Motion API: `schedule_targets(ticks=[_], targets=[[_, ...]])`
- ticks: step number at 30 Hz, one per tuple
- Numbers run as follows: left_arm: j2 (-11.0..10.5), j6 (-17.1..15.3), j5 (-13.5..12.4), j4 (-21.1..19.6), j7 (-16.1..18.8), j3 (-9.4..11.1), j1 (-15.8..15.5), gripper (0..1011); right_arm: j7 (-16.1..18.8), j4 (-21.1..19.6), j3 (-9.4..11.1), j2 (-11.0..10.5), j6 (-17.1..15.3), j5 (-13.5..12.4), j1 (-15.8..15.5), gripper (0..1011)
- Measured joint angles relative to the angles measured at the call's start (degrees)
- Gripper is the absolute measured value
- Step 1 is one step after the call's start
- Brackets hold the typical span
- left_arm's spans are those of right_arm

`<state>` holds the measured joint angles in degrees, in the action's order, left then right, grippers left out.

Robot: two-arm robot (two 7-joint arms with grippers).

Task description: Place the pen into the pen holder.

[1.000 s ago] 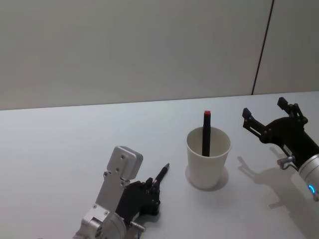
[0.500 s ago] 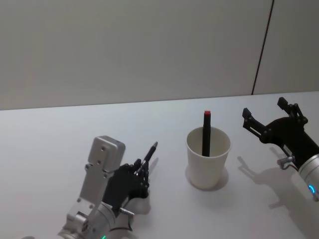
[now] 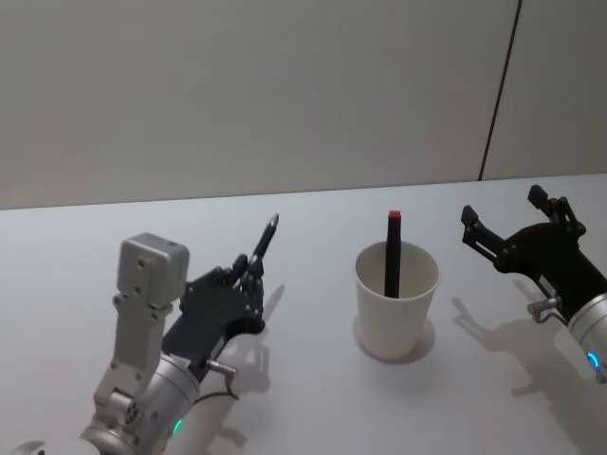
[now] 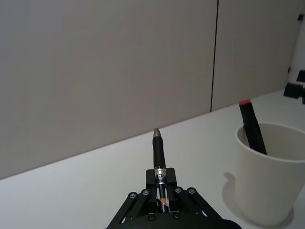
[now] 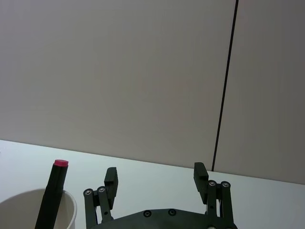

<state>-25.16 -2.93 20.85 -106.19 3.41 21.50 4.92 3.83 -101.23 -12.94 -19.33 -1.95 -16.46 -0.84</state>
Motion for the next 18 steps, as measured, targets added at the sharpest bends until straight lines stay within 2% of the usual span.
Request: schedule_targets(ticks=[7, 13, 18], targets=[[0.82, 5.25, 0.48, 0.82, -1.72, -0.89, -1.35, 121, 0.0, 0.0, 0.0, 0.0, 0.0, 0.0, 0.0, 1001], [2.32, 9.74, 0.6, 2.11, -4.43, -1.64, -3.77, 121, 0.0, 0.0, 0.0, 0.0, 0.0, 0.0, 0.0, 1001], [3.27, 11.74, 0.72, 2.9, -6.02, -1.96, -5.26, 121, 0.0, 0.0, 0.0, 0.0, 0.0, 0.0, 0.0, 1001]])
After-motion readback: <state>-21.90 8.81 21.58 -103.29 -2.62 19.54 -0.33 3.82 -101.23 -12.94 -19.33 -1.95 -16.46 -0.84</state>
